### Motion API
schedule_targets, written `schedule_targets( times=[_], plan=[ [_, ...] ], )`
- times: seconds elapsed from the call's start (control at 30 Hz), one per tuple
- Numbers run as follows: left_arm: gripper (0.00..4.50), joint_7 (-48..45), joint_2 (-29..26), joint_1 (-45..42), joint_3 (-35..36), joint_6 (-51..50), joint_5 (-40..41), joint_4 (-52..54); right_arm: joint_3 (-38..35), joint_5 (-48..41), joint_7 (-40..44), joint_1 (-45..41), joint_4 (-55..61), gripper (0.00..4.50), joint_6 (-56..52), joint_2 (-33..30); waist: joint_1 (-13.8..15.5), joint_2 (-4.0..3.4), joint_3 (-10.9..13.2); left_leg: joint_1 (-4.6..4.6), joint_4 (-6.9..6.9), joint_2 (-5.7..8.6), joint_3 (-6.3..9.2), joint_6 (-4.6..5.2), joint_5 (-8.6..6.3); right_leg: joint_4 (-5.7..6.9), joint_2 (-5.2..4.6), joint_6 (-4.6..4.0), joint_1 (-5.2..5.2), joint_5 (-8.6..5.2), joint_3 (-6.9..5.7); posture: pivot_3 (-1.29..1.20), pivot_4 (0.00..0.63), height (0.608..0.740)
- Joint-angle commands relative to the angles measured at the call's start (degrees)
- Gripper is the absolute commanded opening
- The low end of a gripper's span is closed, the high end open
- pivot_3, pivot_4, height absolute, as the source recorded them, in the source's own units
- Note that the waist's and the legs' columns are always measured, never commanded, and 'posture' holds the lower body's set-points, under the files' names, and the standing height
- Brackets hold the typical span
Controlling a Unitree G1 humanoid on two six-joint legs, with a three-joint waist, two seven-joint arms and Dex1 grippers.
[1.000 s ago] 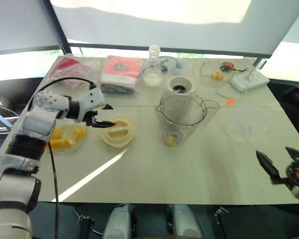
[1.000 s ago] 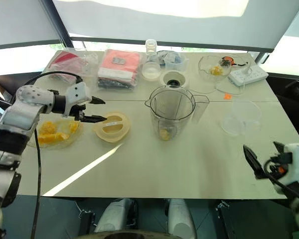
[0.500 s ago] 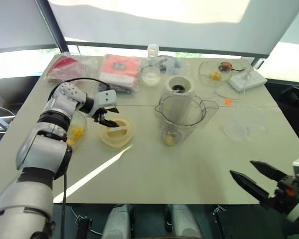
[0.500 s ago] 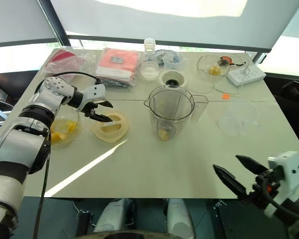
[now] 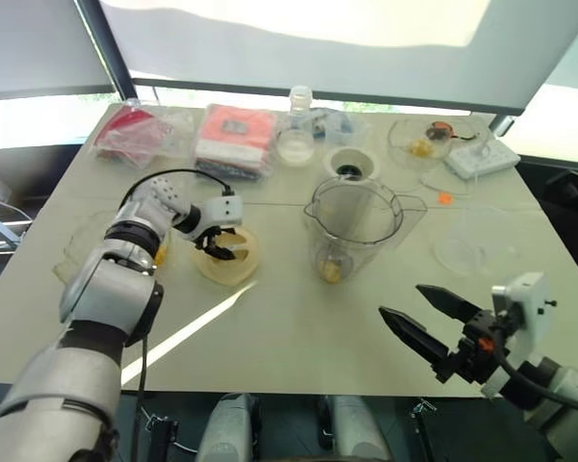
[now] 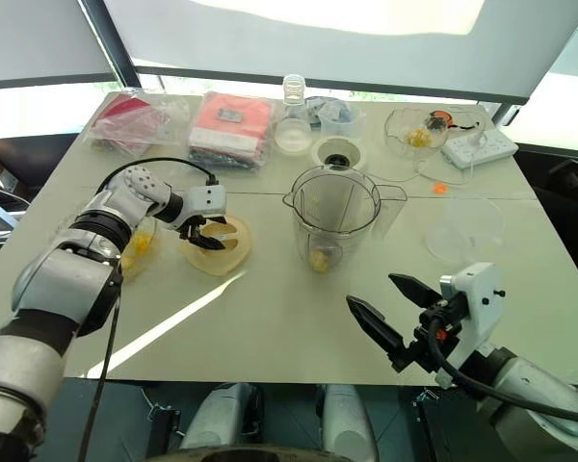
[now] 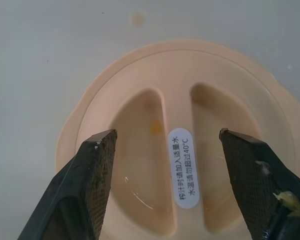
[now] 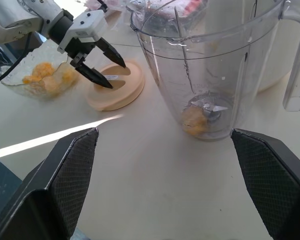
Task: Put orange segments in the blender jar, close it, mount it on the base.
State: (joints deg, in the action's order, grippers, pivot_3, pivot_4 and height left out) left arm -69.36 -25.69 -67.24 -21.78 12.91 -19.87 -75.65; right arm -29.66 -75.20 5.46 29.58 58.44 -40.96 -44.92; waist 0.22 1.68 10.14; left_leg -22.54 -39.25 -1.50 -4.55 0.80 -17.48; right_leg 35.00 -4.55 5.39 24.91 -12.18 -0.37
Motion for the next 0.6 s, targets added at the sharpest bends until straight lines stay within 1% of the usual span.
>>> schedule_targets(
  times=[0.03,0.13,0.27,0.3,0.47,0.6],
  plan=[
    [3.37,2.18,0.45,0.78,-0.33,-0.05,-1.62,-0.41,0.4,-1.49,-2.05,-0.47,1.55,4.45,1.56,-1.28,0.19,0.01,0.0,0.0,0.0,0.0,-0.01,0.0,0.0,0.0,0.0,0.0,0.0,0.0,0.0,0.0,0.15,0.74],
    [2.52,3.31,1.27,1.68,-0.2,-1.01,-2.33,-0.8,1.1,-1.0,-2.67,-0.75,1.18,4.5,1.66,-1.95,0.52,0.05,-0.07,0.04,0.0,-0.01,0.0,0.0,0.0,0.01,0.0,-0.01,-0.03,0.0,0.0,0.0,0.15,0.74],
    [0.39,4.15,1.3,2.38,-0.36,-1.22,-2.81,-0.99,1.27,0.57,-1.78,-0.48,0.18,4.5,1.65,-2.19,0.6,0.08,-0.21,0.17,-0.04,-0.02,0.02,0.0,0.0,0.03,-0.01,-0.02,-0.2,-0.01,-0.02,0.0,0.15,0.74],
    [0.21,4.27,1.29,2.46,-0.32,-1.21,-2.86,-0.99,1.36,1.0,-1.48,-0.39,-0.06,4.5,1.65,-2.15,0.57,0.08,-0.21,0.23,-0.06,-0.02,0.03,0.0,0.0,0.03,-0.01,-0.03,-0.26,-0.01,-0.02,0.0,0.15,0.74],
    [0.23,3.65,0.13,1.39,1.31,0.24,-1.43,-0.46,2.71,3.61,0.57,-1.12,-1.57,4.5,1.71,-1.76,0.53,0.08,-0.25,0.26,-0.11,-0.03,0.02,0.01,0.01,0.05,-0.01,-0.06,-0.3,0.01,-0.02,0.0,0.15,0.74],
    [0.23,0.76,-1.26,-1.4,3.85,2.41,1.05,0.69,3.88,5.61,2.16,-1.73,-2.55,4.5,1.78,-1.17,0.43,0.13,-0.22,0.19,-0.11,-0.06,0.04,0.01,0.01,0.05,0.01,-0.06,-0.23,0.01,-0.06,0.0,0.15,0.74]
  ],
)
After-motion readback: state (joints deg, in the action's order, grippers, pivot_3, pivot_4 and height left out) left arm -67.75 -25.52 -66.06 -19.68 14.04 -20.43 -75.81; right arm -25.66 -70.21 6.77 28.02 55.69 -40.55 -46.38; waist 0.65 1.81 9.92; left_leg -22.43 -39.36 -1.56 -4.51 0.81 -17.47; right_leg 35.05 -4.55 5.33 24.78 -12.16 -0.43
